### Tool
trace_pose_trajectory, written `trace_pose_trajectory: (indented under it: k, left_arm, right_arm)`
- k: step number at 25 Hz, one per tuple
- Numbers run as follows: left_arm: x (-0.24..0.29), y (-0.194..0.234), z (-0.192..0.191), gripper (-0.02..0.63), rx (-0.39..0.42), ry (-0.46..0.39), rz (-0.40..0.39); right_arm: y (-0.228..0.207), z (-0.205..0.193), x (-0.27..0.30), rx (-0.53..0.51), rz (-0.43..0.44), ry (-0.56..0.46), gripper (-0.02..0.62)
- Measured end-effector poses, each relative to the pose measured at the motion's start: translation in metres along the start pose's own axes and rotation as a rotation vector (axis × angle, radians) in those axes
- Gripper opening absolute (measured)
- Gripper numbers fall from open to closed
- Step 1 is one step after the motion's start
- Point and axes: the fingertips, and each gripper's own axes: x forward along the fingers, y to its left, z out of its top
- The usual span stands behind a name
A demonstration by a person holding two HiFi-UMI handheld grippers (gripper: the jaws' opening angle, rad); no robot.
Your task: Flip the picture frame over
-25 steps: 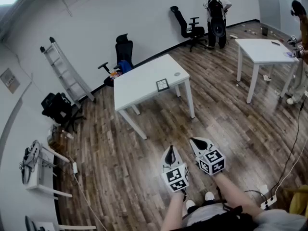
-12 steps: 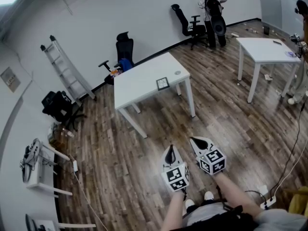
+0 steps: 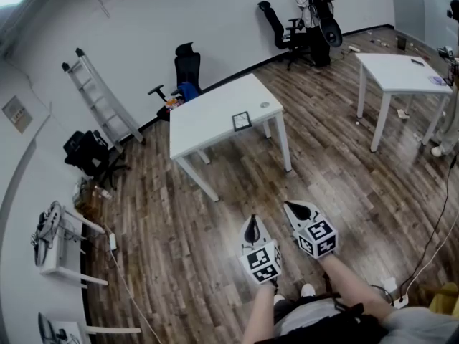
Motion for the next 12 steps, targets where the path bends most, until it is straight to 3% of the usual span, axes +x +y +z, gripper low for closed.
trace_pose_trajectory:
  k: [12]
  left_arm:
    - [0.025, -0.014, 0.000, 0.002, -0.003, 0.011, -0.007]
  right_arm:
    - [-0.028, 0.000, 0.011, 0.040, -0.002, -0.001, 0.005]
